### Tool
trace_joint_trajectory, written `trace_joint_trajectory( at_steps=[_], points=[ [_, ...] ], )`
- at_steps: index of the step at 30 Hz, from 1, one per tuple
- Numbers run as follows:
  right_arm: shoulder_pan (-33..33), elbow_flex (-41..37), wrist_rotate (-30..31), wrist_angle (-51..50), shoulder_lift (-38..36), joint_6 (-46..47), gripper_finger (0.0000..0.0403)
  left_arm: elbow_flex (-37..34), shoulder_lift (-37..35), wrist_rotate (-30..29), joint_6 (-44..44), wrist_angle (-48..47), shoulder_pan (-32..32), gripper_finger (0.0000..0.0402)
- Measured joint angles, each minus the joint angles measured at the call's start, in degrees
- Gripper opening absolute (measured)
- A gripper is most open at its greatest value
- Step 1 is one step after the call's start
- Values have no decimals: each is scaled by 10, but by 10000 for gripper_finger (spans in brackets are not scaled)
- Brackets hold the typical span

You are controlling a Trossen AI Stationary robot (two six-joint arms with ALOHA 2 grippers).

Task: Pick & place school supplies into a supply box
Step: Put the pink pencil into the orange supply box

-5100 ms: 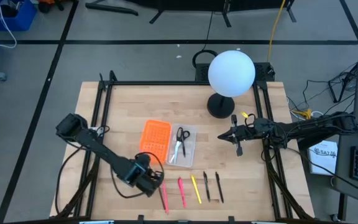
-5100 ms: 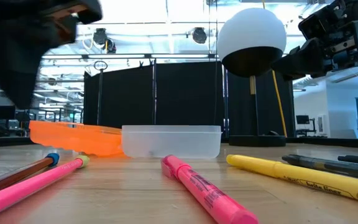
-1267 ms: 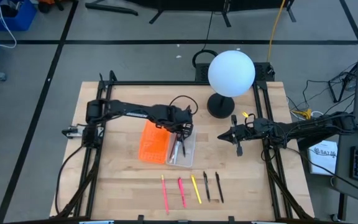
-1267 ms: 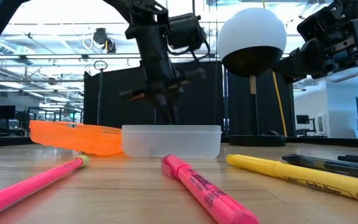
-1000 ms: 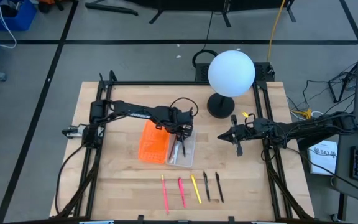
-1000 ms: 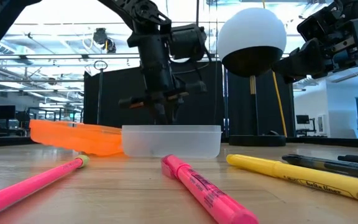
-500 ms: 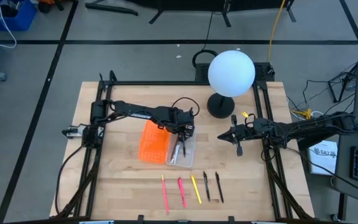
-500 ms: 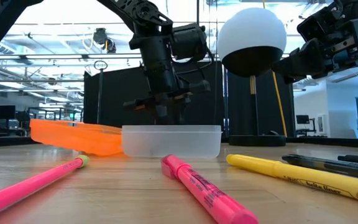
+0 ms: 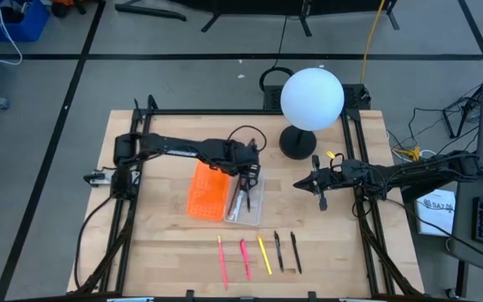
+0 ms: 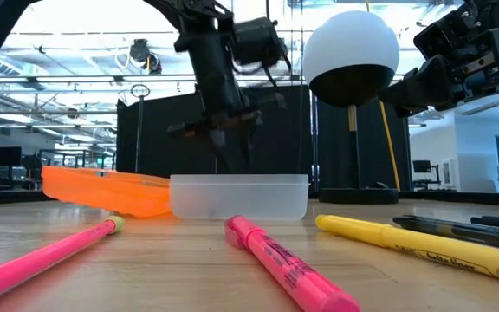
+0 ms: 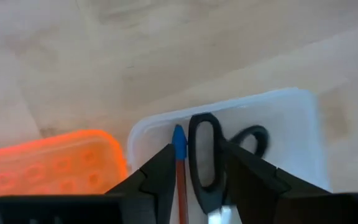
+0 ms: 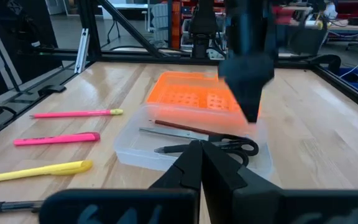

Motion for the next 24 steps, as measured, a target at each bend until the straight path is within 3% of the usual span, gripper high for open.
trace_joint_trajectory(
  at_steps=[5, 8, 11, 16, 19, 24],
  points=[
    [0, 0, 0, -8, 0, 0, 0, 0, -75, -21, 29, -52, -27, 142],
    [0, 0, 0, -12, 0, 0, 0, 0, -131, -32, -5, -102, -70, 142],
    [0, 0, 0, -16, 0, 0, 0, 1, -169, -36, -97, -188, -133, 136],
    [0, 0, 0, -17, 0, 0, 0, 0, -173, 16, -312, -336, -265, 103],
    [0, 0, 0, -17, 0, 1, 0, 0, -158, 35, -421, -341, -343, 85],
    [0, 0, -1, -21, 0, 4, 0, 0, -114, 36, -530, -317, -424, 56]
  ],
)
